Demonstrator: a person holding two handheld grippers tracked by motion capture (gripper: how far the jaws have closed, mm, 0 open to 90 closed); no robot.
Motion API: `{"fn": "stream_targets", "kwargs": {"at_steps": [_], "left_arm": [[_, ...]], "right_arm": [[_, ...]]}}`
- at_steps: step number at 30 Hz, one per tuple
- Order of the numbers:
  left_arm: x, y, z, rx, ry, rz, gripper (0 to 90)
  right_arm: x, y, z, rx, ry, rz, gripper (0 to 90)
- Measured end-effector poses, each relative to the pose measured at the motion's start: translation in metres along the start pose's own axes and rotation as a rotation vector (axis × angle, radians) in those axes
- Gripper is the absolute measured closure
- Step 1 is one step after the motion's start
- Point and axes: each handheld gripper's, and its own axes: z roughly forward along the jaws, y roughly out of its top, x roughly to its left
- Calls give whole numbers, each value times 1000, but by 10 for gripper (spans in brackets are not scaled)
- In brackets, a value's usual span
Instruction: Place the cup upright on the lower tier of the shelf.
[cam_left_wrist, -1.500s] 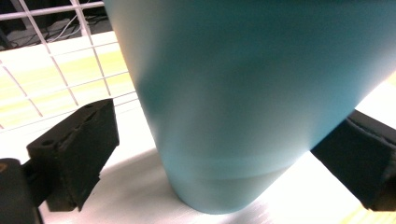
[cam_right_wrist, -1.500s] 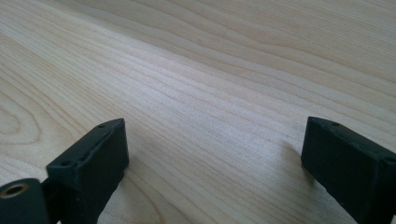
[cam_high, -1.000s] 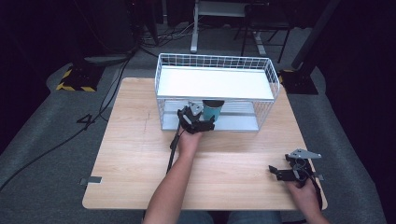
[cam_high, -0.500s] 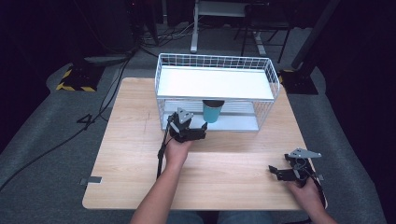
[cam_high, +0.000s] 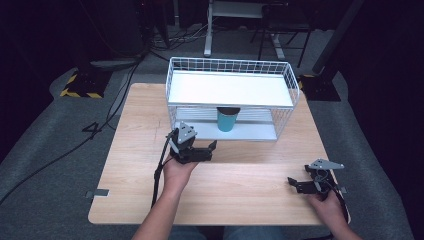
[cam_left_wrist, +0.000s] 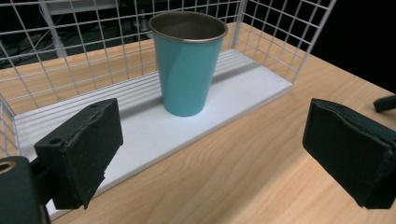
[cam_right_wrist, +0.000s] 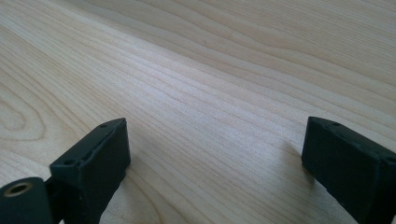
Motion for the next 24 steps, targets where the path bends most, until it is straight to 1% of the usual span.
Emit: {"fn": "stream_targets", "kwargs": {"at_steps": [2, 5, 6, 7, 9, 11, 12, 14, 15, 17, 18, 19, 21, 24], "left_arm": [[-3, -3, -10, 4, -7, 19, 54], [-5, -7, -21, 18, -16, 19, 54], [-5, -7, -21, 18, -16, 19, 55], [-5, -10, -28, 22, -12, 20, 56], [-5, -14, -35, 27, -12, 25, 67], [-4, -17, -42, 42, -7, 42, 77], [-4, -19, -44, 43, -4, 36, 79], [-4, -22, -51, 46, -4, 39, 79], [-4, -22, -51, 46, -4, 39, 79], [-4, -27, -64, 39, -3, 34, 79], [-4, -29, -66, 38, -2, 35, 79], [-4, -31, -71, 40, 3, 53, 79], [-4, -34, -78, 47, 14, 70, 79], [-4, -41, -88, 48, 13, 88, 86]], "right_arm": [[0, 0, 0, 0, 0, 0, 82], [0, 0, 0, 0, 0, 0, 82], [0, 0, 0, 0, 0, 0, 82], [0, 0, 0, -1, 3, -5, 84], [1, 0, 0, -3, 4, -10, 91], [1, 0, 0, -3, 6, -11, 91], [1, 0, 0, -3, 6, -11, 91], [1, 0, 0, -3, 6, -11, 92], [1, 0, 0, -3, 6, -11, 92], [1, 0, 0, -3, 6, -11, 91], [1, 0, 0, -3, 6, -11, 91], [1, 0, 0, -3, 6, -11, 91], [1, 0, 0, -3, 6, -10, 91], [1, 0, 0, -3, 6, -11, 91]]}}
